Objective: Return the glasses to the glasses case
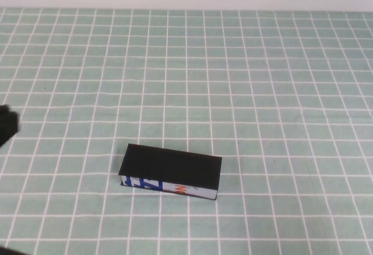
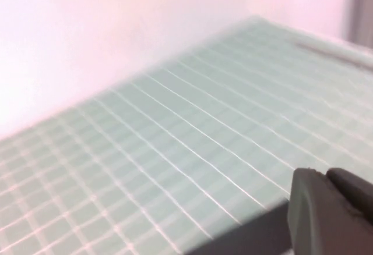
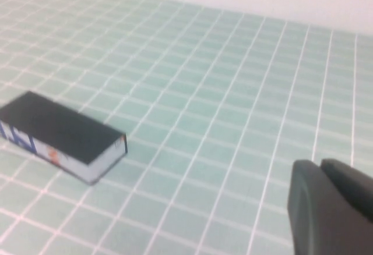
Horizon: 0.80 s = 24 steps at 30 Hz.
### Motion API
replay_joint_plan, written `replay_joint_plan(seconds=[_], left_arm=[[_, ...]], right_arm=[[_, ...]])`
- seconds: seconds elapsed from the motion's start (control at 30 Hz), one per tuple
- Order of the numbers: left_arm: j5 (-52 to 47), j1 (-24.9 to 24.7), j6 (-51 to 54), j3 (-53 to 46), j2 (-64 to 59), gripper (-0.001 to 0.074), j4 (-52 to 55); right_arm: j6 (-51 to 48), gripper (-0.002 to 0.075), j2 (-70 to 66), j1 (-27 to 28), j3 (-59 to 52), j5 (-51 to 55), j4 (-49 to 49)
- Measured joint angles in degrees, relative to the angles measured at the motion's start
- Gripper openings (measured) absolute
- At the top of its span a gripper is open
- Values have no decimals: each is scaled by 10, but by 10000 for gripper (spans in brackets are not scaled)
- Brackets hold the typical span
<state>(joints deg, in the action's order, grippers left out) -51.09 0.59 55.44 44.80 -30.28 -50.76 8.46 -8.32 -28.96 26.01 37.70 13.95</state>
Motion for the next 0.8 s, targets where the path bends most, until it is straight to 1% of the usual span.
replay_joint_plan(seconds=[0.13, 0.23, 0.57, 0.8], left_arm=[[109, 0, -43, -79, 74, -2, -2], [151, 0, -57, -120, 107, -2, -2], [186, 0, -63, -138, 116, -2, -2], [190, 0, -63, -138, 116, -2, -3]], right_arm=[[4, -11, 34, 0, -48, 1, -1], [4, -11, 36, 0, -60, 4, -4], [5, -11, 39, 0, -63, 5, -4], [5, -11, 39, 0, -63, 5, -4]])
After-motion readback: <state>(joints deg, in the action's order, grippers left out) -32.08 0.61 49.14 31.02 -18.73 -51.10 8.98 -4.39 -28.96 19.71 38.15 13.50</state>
